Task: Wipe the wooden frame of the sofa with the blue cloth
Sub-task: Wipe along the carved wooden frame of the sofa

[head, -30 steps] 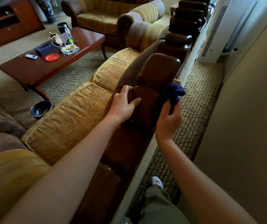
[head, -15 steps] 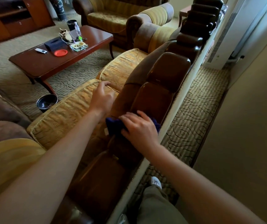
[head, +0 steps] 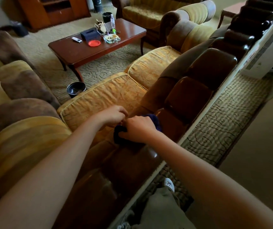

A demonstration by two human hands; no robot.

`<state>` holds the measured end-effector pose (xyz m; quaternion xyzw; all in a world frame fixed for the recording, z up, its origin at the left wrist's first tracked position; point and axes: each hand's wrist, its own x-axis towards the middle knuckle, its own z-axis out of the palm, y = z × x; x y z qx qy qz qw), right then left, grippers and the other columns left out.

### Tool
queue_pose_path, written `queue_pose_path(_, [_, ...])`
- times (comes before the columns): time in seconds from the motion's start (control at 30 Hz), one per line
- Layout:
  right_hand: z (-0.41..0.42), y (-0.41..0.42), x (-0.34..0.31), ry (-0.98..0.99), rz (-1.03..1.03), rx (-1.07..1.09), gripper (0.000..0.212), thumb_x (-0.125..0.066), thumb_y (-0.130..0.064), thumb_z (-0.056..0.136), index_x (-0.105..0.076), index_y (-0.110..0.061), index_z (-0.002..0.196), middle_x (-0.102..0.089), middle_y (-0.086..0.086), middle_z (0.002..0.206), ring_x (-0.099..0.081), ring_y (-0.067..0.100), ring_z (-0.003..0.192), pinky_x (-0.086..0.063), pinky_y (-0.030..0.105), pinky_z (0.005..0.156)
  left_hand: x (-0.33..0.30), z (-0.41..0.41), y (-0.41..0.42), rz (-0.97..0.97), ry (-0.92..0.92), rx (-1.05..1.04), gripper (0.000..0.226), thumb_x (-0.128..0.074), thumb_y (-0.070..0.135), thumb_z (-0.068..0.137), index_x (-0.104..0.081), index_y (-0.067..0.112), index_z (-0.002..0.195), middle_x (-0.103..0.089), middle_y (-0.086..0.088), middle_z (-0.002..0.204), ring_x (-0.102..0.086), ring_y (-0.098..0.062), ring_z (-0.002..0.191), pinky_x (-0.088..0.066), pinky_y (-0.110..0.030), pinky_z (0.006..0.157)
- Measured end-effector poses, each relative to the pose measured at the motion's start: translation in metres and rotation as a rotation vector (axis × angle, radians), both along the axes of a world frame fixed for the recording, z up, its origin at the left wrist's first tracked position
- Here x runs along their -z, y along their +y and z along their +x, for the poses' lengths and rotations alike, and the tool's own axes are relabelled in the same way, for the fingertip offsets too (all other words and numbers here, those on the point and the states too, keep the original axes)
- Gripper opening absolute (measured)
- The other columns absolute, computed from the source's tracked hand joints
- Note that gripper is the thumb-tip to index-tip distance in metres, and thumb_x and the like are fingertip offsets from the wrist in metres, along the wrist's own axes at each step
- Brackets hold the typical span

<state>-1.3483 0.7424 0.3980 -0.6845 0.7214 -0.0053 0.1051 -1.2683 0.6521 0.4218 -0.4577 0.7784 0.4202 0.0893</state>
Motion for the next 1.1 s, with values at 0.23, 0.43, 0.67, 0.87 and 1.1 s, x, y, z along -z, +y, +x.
queue_pose_path(0.23, [-0.043, -0.024, -0.028, 0.195, 0.297, 0.165, 0.052, -0.033, -0.055, 0.096, -0.057, -0.016, 0.119, -0.057, 0.006, 0.119, -0.055, 0.026, 0.107, -0.046, 0.039, 0.085, -0.001, 0.046, -0.012, 0.021, 0.025, -0.084, 0.028, -0.037, 0.015, 0.099, -0.055, 0.019, 0.121, -0.06, -0.006, 0.11, -0.058, -0.02, 0.105, -0.048, -0.038, 0.091])
queue_pose_path(0.43, [-0.016, -0.033, -0.014, 0.251, 0.394, 0.151, 0.054, -0.031, -0.052, 0.097, -0.052, -0.014, 0.129, -0.053, 0.007, 0.133, -0.05, 0.027, 0.119, -0.04, 0.041, 0.093, 0.008, 0.066, -0.006, 0.054, 0.009, -0.082, 0.028, -0.037, 0.016, 0.099, -0.055, 0.019, 0.12, -0.059, -0.005, 0.109, -0.057, -0.021, 0.106, -0.048, -0.041, 0.094])
queue_pose_path(0.67, [0.1, -0.025, -0.019, -0.114, 0.537, -0.154, 0.046, -0.034, -0.049, 0.098, -0.058, -0.013, 0.112, -0.055, 0.003, 0.1, -0.053, 0.015, 0.078, -0.037, 0.032, 0.071, 0.008, 0.103, -0.02, 0.021, 0.099, -0.209, 0.028, -0.035, 0.012, 0.098, -0.057, 0.017, 0.115, -0.06, -0.007, 0.11, -0.058, -0.022, 0.106, -0.049, -0.037, 0.088])
queue_pose_path(0.87, [0.065, -0.029, -0.021, -0.069, 0.537, 0.044, 0.056, -0.03, -0.051, 0.099, -0.054, -0.009, 0.127, -0.055, 0.012, 0.129, -0.052, 0.024, 0.107, -0.038, 0.034, 0.091, 0.008, 0.119, -0.023, -0.009, 0.165, -0.214, 0.027, -0.035, 0.009, 0.098, -0.058, 0.016, 0.111, -0.058, -0.012, 0.116, -0.058, -0.024, 0.108, -0.049, -0.038, 0.09])
queue_pose_path(1.1, [0.018, -0.028, 0.0, 0.232, 0.373, 0.236, 0.051, -0.033, -0.053, 0.096, -0.06, -0.015, 0.115, -0.06, 0.006, 0.114, -0.056, 0.025, 0.101, -0.043, 0.035, 0.081, 0.016, 0.118, -0.019, -0.029, 0.165, -0.154, 0.026, -0.039, 0.01, 0.097, -0.059, 0.019, 0.112, -0.054, -0.006, 0.118, -0.058, -0.018, 0.101, -0.051, -0.034, 0.083])
